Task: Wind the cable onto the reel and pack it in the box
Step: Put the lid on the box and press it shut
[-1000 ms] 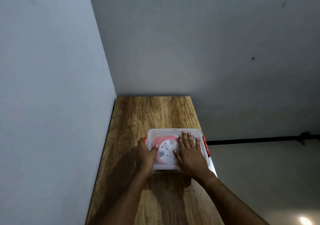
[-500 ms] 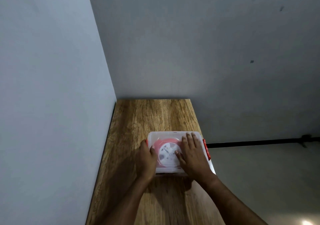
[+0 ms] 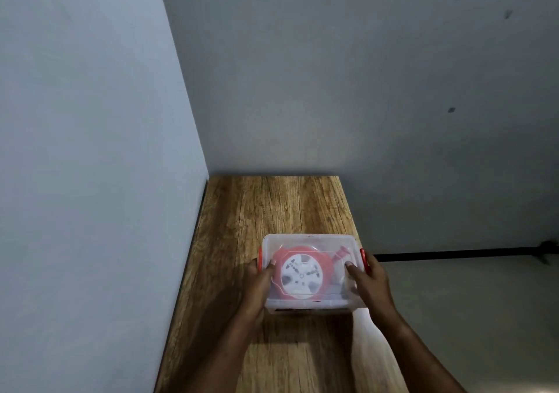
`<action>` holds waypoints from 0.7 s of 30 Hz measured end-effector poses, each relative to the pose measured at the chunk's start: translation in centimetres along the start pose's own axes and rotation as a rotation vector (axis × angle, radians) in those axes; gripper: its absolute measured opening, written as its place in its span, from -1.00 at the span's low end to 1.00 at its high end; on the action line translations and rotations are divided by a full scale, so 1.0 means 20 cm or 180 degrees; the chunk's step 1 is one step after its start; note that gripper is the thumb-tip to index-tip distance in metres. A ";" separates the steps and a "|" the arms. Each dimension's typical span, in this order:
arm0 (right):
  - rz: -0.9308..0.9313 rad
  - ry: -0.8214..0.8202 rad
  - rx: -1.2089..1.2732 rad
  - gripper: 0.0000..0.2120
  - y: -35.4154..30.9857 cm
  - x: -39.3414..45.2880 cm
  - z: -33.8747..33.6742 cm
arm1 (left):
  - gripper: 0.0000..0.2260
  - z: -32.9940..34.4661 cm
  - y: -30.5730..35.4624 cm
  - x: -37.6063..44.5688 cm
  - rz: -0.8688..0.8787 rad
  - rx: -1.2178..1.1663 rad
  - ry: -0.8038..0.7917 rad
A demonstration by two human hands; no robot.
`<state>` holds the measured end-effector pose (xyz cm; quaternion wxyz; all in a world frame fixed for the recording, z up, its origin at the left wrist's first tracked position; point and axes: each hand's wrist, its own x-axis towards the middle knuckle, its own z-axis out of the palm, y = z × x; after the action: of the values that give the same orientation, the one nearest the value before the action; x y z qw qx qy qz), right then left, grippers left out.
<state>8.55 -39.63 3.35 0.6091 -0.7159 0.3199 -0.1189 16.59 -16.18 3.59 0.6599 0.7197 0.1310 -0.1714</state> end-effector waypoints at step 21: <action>-0.0682 -0.0214 -0.0114 -0.68 -0.53 0.77 0.43 | -0.76 0.01 0.66 0.78 -0.0014 0.0460 0.0164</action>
<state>28.50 -41.59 8.02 0.5903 -0.7604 0.2230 -0.1535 36.14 -18.12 9.03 0.6022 0.7694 0.1369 -0.1632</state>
